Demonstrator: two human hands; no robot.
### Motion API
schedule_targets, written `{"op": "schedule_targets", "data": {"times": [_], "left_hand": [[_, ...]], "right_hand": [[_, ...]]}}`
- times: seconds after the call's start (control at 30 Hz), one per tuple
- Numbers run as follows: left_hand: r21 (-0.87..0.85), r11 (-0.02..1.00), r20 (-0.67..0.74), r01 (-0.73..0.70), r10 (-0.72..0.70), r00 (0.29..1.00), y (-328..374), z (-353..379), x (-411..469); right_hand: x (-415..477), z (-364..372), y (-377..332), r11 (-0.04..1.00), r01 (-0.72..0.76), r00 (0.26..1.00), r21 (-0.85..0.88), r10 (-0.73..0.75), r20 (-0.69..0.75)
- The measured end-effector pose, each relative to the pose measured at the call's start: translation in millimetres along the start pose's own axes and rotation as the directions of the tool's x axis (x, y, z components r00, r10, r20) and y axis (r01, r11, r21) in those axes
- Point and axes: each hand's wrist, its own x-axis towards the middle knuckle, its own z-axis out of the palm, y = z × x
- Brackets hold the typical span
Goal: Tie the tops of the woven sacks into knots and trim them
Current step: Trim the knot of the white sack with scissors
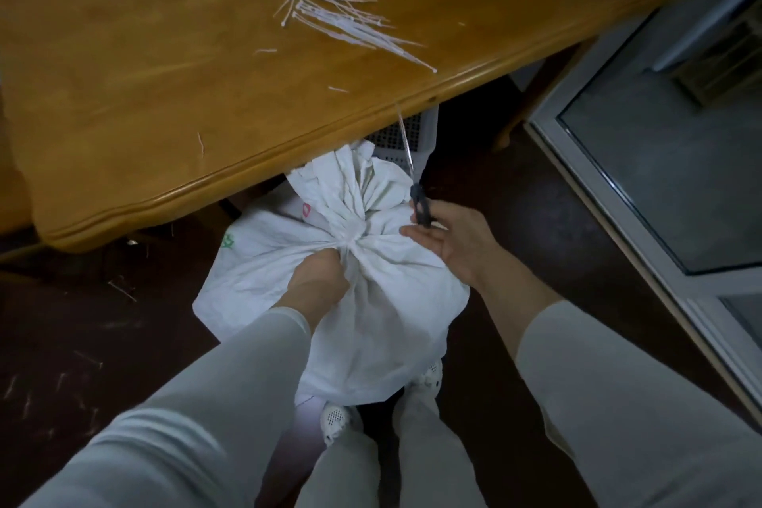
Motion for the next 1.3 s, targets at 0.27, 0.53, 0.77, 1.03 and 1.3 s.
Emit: {"op": "schedule_targets", "data": {"times": [0.27,0.53,0.77,1.03,1.3], "left_hand": [[0.129,0.981,-0.176,-0.147,0.169,0.97,-21,25,-30],[-0.169,0.977,-0.197,-0.127,0.093,0.976,-28,52,-49],[-0.237,0.913,-0.555,-0.331,0.152,0.818,-37,77,-63],[-0.275,0.877,-0.556,-0.394,0.189,0.809,-30,71,-58],[-0.279,0.894,-0.428,-0.35,0.211,0.879,-37,53,-55]], "right_hand": [[-7,12,59,0.76,0.136,0.985,-0.635,-0.173,0.005],[25,29,76,0.526,0.263,0.957,-0.809,-0.251,0.148],[46,36,89,0.493,0.155,0.985,-0.856,-0.146,0.095],[49,30,95,0.456,0.16,0.984,-0.876,-0.142,0.106],[10,13,86,0.645,0.122,0.992,-0.755,-0.058,0.111]]}}
